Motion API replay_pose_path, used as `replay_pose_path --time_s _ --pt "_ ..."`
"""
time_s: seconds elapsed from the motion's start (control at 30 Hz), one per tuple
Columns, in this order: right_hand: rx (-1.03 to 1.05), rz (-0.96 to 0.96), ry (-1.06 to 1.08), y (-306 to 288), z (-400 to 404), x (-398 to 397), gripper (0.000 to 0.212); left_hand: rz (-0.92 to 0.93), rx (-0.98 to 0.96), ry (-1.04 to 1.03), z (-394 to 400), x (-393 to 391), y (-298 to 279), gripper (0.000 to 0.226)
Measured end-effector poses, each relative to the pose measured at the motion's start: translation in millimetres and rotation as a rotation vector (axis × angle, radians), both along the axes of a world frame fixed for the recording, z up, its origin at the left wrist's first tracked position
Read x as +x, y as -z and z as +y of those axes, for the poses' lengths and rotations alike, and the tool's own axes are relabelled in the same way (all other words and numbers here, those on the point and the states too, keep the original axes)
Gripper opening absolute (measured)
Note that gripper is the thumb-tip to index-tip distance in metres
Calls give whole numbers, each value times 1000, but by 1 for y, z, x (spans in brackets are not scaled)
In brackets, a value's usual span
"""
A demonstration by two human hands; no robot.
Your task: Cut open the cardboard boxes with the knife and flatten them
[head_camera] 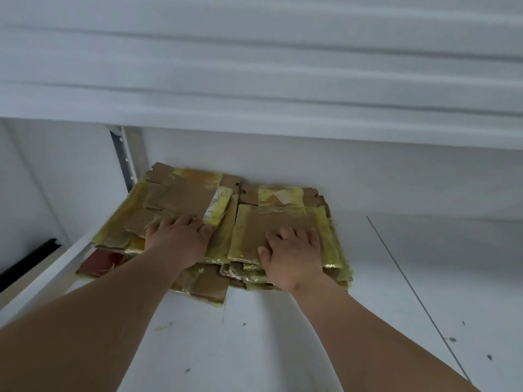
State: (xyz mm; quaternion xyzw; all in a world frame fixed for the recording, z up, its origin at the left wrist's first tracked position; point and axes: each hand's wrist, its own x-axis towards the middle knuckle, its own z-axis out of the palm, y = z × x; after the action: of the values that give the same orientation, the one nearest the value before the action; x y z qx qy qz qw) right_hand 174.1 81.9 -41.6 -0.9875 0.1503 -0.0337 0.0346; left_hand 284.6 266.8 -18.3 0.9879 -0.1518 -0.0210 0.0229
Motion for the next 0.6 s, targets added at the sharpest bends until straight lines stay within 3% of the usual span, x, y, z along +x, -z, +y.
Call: replay_pose_path --time_s 0.27,0.6 --pt "70 -44 27 -3 1 7 50 -13 -56 -4 -2 -1 2 58" --pt "41 -356 -26 -12 0 -18 34 -223 -103 -24 -18 -22 -21 51"
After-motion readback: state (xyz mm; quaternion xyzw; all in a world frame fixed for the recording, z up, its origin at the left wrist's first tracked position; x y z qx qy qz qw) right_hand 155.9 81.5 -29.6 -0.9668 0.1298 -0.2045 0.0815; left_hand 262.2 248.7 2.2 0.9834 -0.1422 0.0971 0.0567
